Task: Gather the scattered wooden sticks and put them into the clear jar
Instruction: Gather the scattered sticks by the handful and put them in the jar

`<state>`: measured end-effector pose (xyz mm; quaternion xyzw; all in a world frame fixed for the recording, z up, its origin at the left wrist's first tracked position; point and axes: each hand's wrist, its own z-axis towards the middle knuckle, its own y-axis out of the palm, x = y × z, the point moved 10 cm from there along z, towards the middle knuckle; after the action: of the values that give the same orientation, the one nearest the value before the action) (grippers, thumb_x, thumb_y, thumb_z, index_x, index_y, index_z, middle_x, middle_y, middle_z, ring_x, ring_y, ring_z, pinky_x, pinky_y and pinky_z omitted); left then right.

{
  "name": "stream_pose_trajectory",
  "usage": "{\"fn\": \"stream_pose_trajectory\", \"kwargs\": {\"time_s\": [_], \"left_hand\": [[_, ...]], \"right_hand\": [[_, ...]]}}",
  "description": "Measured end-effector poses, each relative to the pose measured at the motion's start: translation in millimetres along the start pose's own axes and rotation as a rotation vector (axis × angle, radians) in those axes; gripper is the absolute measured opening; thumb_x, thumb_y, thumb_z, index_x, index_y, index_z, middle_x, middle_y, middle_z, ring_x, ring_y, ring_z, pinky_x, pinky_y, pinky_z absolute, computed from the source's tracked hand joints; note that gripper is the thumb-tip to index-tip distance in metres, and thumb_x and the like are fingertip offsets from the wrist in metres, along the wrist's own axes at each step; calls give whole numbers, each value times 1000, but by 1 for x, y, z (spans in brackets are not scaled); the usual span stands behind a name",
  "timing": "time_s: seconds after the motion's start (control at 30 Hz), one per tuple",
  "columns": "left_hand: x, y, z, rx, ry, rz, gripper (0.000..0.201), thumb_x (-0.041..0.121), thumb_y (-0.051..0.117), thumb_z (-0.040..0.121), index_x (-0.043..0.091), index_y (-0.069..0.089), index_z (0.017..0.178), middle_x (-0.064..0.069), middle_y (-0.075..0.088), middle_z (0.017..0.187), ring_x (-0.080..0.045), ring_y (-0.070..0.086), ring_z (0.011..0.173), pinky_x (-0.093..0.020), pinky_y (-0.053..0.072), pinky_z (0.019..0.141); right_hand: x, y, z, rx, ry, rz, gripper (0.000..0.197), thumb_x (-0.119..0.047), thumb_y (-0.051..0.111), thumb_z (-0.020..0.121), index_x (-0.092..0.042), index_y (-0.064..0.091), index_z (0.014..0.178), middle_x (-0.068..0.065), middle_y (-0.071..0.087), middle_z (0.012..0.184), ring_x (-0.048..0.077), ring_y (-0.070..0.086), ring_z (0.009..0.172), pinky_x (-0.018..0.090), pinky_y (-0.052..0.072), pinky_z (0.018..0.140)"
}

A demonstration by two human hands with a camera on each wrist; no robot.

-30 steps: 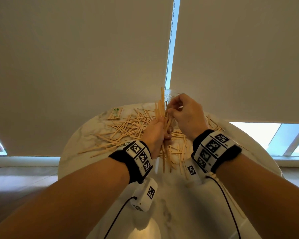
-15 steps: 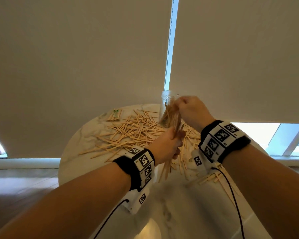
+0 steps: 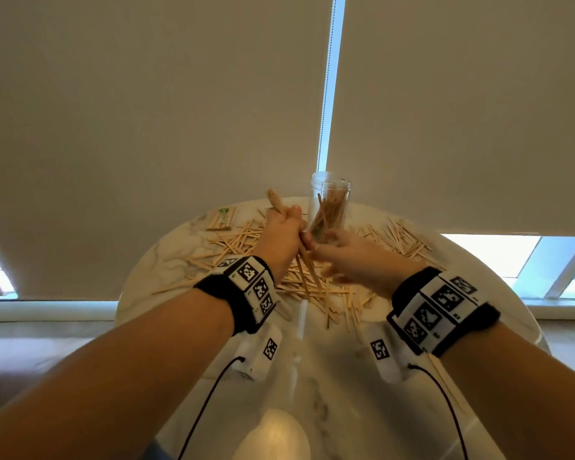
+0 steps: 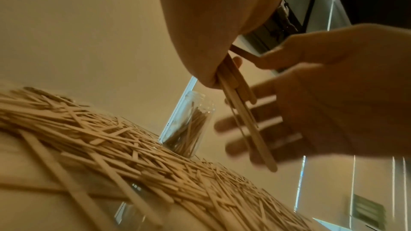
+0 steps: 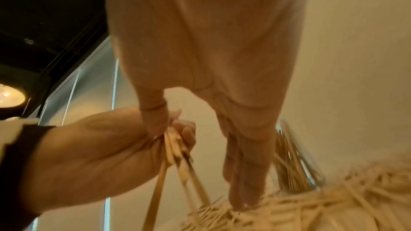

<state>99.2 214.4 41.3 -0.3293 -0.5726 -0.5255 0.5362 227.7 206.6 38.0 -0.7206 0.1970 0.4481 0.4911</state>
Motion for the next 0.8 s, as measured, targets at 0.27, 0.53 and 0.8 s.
{"fn": "stream_pose_trajectory", "kwargs": {"time_s": [0.27,0.53,0.8], "left_hand": [[6,-8,3,47,84,-38,6,21,44,106,18,39,104,-6,54,81,-22,61,58,-36,55,60],[11,-1,-3,23,104,155,9,19,49,103,16,43,109,-5,59,85,-17,61,69,-35,59,71],[-4,13,-9,-71,-14,52,26,18,47,105,-2,50,122,-5,72,94,-15,71,83,-29,56,69]], "right_hand": [[5,38,1,-99,11,53,23,-18,70,86,-6,60,103,10,57,80,19,51,64,33,47,61],[-9,47,-2,-166,-35,293,36,-5,66,89,-18,49,118,7,49,78,13,46,60,25,44,52],[-14,17,-1,85,-111,-69,22,-36,46,100,-22,58,112,4,54,74,14,46,53,26,43,45]]}}
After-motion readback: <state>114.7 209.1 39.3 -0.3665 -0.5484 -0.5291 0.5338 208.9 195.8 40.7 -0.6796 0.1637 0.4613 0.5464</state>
